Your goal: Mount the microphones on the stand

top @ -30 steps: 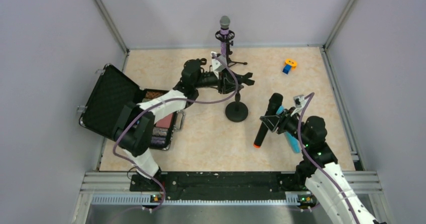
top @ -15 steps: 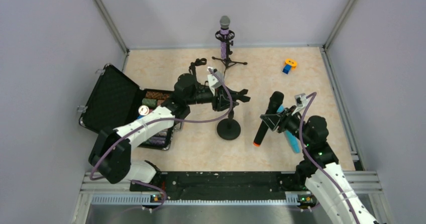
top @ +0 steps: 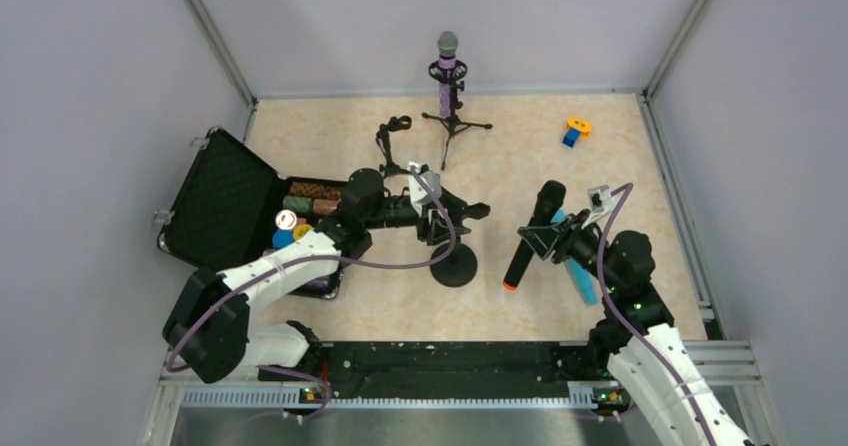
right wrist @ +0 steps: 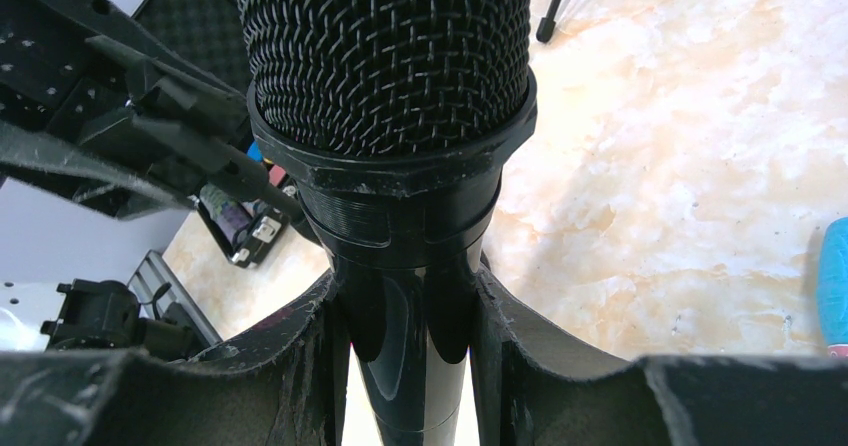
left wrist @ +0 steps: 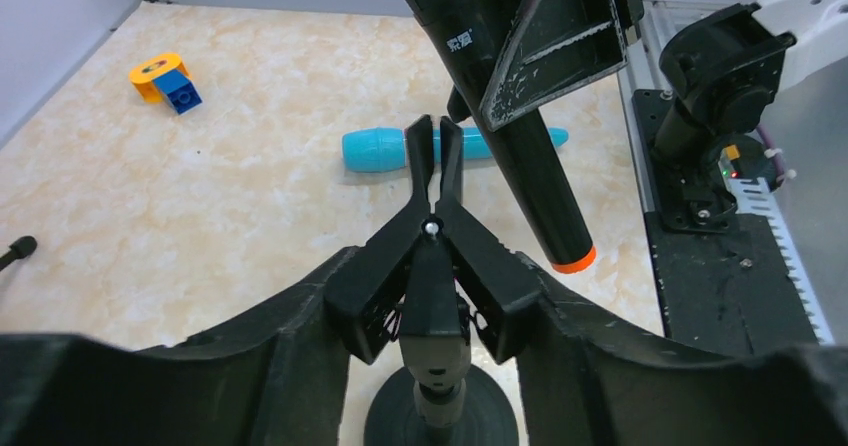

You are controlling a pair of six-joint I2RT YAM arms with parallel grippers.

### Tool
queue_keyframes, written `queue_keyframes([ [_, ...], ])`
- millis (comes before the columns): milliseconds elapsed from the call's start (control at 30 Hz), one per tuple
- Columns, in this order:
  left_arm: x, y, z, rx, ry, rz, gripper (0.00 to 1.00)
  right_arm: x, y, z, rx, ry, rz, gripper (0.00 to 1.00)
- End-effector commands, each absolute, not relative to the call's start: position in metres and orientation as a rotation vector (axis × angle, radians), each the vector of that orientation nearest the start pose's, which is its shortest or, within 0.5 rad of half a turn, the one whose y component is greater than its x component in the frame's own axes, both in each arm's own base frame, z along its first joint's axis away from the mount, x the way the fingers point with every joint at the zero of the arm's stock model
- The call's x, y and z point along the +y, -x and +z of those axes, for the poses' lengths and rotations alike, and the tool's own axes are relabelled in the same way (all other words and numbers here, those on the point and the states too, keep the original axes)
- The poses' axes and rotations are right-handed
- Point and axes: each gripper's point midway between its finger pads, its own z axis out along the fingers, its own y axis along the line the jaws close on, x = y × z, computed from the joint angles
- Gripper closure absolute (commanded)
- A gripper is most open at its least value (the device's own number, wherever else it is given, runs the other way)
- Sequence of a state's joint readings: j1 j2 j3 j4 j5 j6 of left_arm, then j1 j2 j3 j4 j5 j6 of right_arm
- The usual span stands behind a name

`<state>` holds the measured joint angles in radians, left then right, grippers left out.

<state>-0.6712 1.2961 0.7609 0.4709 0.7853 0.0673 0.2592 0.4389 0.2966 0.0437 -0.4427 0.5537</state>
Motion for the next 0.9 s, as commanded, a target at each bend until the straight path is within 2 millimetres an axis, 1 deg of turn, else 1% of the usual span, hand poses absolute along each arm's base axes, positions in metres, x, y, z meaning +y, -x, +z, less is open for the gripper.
queue_keyframes([
  [0,-0.331,-0.228,0.250,1.213,-1.163,-1.011,0.36,0.161,-0.217,0.240,1.610,0.144,1.001,1.00],
  [67,-0.327,-0.231,0.248,1.227,-1.154,-0.975,0.27,0.160,-0.217,0.240,1.611,0.141,1.002,1.00],
  [200,-0.321,-0.234,0.252,1.235,-1.128,-0.930,0.17,0.160,-0.217,0.239,1.611,0.138,1.005,1.00],
  [367,-0.315,-0.234,0.264,1.218,-1.078,-0.914,0.11,0.161,-0.217,0.242,1.602,0.137,1.012,1.00],
  [433,-0.313,-0.233,0.268,1.212,-1.061,-0.913,0.02,0.161,-0.217,0.244,1.598,0.135,1.012,1.00],
  [700,-0.307,-0.225,0.282,1.168,-1.045,-0.906,0.01,0.162,-0.220,0.252,1.570,0.138,1.016,1.00],
  [867,-0.305,-0.214,0.285,1.145,-1.084,-0.925,0.01,0.163,-0.222,0.250,1.571,0.140,1.024,1.00],
])
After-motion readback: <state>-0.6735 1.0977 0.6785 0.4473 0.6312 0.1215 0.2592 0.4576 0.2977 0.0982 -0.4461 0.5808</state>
